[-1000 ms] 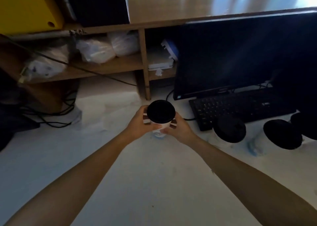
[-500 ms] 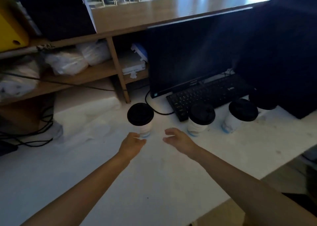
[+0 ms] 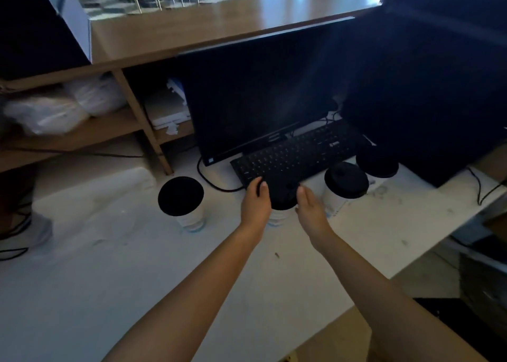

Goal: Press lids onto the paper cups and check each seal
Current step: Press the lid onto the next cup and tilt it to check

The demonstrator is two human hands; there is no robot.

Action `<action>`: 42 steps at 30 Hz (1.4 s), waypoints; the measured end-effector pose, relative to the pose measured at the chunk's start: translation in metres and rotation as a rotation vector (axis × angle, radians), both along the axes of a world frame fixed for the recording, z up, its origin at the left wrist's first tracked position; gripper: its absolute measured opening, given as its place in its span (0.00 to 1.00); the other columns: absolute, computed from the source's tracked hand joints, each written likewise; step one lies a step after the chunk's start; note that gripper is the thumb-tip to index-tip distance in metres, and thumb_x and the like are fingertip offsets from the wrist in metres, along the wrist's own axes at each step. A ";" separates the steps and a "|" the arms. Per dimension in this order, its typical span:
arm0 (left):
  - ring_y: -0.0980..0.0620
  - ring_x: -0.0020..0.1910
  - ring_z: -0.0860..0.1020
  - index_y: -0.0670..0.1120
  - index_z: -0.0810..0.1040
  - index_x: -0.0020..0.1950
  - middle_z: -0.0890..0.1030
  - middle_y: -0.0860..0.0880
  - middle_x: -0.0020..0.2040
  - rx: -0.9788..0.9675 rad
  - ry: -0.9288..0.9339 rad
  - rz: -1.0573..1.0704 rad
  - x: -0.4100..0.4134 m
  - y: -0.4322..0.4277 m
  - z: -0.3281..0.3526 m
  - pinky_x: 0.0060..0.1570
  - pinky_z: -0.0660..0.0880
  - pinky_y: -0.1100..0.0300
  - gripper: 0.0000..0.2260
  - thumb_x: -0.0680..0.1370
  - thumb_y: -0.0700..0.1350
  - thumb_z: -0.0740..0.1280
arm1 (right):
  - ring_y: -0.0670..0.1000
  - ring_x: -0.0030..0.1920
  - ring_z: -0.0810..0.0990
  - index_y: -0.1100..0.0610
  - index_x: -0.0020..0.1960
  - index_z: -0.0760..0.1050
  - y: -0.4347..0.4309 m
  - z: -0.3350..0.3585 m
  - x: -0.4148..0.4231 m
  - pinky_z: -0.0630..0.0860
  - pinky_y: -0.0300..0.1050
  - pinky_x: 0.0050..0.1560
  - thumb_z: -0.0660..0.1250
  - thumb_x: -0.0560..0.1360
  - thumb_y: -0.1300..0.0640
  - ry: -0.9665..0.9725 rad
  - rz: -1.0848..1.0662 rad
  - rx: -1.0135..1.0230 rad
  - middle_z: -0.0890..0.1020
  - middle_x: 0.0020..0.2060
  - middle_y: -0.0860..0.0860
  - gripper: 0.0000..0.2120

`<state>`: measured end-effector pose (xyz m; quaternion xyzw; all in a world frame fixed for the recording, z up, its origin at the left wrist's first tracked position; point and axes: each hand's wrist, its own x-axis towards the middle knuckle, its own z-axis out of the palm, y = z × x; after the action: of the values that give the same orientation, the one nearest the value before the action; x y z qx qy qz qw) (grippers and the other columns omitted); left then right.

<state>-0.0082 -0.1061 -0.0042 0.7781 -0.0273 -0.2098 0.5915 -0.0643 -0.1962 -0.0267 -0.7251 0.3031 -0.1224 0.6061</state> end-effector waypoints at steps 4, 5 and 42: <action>0.48 0.63 0.73 0.48 0.71 0.67 0.75 0.46 0.65 0.032 -0.047 0.098 0.001 0.009 -0.012 0.64 0.70 0.52 0.16 0.82 0.48 0.52 | 0.49 0.48 0.75 0.57 0.53 0.70 0.015 -0.005 -0.014 0.71 0.35 0.45 0.56 0.80 0.56 0.002 0.060 -0.028 0.75 0.46 0.50 0.07; 0.48 0.60 0.75 0.49 0.73 0.64 0.77 0.46 0.62 0.023 -0.051 0.103 0.002 0.010 -0.014 0.62 0.72 0.52 0.15 0.82 0.48 0.52 | 0.47 0.44 0.75 0.57 0.51 0.70 0.015 -0.002 -0.014 0.70 0.30 0.41 0.56 0.80 0.55 0.001 0.069 -0.020 0.75 0.44 0.49 0.06; 0.49 0.60 0.74 0.43 0.74 0.64 0.77 0.45 0.61 0.376 -0.515 -0.099 -0.005 0.009 -0.025 0.51 0.62 0.69 0.16 0.82 0.45 0.52 | 0.49 0.49 0.75 0.64 0.57 0.74 0.011 -0.005 0.009 0.67 0.36 0.45 0.52 0.82 0.54 -0.012 0.161 0.005 0.79 0.50 0.56 0.17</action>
<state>-0.0137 -0.0967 -0.0297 0.8989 -0.1747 -0.0359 0.4003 -0.0550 -0.1850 -0.0318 -0.7447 0.2405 -0.0771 0.6177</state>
